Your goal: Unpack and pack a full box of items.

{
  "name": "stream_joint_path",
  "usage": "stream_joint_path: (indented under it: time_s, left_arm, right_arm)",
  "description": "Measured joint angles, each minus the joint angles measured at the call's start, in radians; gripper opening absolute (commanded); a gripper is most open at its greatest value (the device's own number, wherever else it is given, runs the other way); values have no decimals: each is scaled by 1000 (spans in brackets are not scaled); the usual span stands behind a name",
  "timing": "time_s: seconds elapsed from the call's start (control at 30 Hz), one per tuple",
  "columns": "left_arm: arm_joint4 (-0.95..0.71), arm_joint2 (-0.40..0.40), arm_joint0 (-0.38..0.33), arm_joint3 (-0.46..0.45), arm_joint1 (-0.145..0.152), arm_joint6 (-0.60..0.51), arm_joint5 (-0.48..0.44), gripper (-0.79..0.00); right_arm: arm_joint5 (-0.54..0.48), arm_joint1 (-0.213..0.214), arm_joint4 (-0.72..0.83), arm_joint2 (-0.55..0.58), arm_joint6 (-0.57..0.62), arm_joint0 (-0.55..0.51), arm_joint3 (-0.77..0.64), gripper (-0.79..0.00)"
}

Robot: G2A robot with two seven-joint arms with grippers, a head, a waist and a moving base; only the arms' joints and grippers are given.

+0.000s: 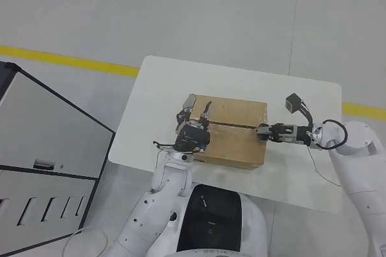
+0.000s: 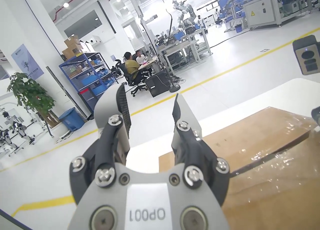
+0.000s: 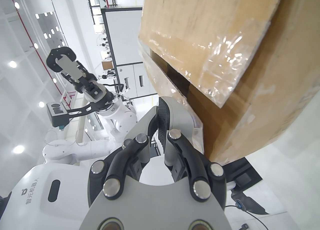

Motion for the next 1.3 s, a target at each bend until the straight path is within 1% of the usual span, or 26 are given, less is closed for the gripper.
stream_joint_path:
  time_s: [0.2,0.3,0.33,0.47,0.6,0.7,0.83,1.03,1.2,1.3]
  left_arm:
    - [-4,-11,17,-2,5,6,3,-351]
    - [-5,-18,24,-2,8,10,1,-317]
    - [-5,-20,27,-1,9,12,1,-317]
    - [8,-27,39,2,13,12,11,-289]
    - [41,-33,56,4,17,-3,31,-283]
    - [52,-28,71,0,18,-10,51,-283]
    - [67,-40,94,-3,23,-11,60,-246]
    - [83,-56,128,6,30,-25,56,-249]
    - [84,-51,139,21,32,-29,67,-222]
    - [97,-45,142,31,34,-42,62,-225]
  right_arm:
    - [-56,-2,57,21,-41,13,-46,-785]
    - [-80,-3,79,26,-54,25,-74,-785]
    - [-90,-4,85,26,-59,27,-86,-785]
    - [-106,-6,108,23,-81,25,-127,-785]
    - [-126,-8,128,24,-105,26,-153,-785]
    - [-135,-10,138,24,-121,34,-155,-785]
    - [-144,-14,150,18,-144,52,-151,-785]
    - [-153,-19,165,-2,-143,80,-130,-785]
    - [-151,-24,174,-18,-142,103,-109,-785]
    - [-153,-26,178,-26,-139,112,-98,-785]
